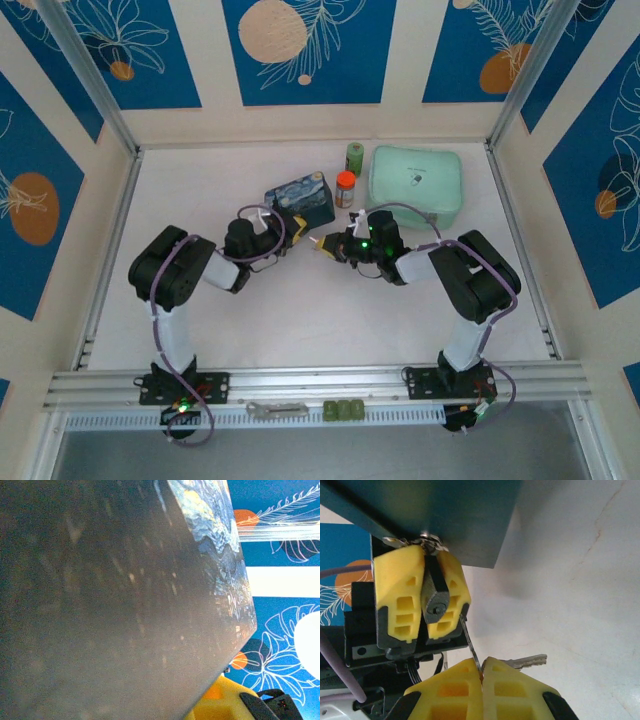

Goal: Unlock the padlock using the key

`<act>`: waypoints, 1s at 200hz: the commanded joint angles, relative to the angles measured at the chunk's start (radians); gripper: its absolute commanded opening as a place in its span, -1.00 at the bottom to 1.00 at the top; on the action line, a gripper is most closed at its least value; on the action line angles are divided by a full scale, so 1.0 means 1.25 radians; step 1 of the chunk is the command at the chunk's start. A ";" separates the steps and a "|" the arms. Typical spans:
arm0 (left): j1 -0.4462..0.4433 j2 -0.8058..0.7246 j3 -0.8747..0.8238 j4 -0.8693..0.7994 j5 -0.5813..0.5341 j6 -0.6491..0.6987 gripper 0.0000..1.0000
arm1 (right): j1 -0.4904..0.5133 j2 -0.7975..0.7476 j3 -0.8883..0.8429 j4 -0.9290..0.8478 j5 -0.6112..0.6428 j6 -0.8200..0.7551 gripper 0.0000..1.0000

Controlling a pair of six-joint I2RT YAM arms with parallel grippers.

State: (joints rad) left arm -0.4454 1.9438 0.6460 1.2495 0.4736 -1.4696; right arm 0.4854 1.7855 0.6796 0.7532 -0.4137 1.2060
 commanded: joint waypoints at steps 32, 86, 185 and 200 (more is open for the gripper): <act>-0.019 -0.001 -0.004 0.110 -0.018 -0.030 -1.00 | 0.012 0.016 0.027 0.037 0.012 0.024 -1.00; -0.025 0.011 -0.012 0.126 -0.031 -0.031 -1.00 | 0.028 0.043 0.041 0.090 0.006 0.052 -1.00; -0.025 0.014 -0.014 0.126 -0.034 -0.024 -1.00 | 0.025 -0.016 -0.014 0.058 0.039 0.037 -1.00; -0.027 0.013 -0.015 0.126 -0.034 -0.024 -1.00 | 0.025 -0.013 -0.022 0.072 0.041 0.041 -1.00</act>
State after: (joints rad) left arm -0.4675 1.9499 0.6281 1.3243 0.4362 -1.4952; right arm 0.5159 1.7996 0.6800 0.8230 -0.3759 1.2579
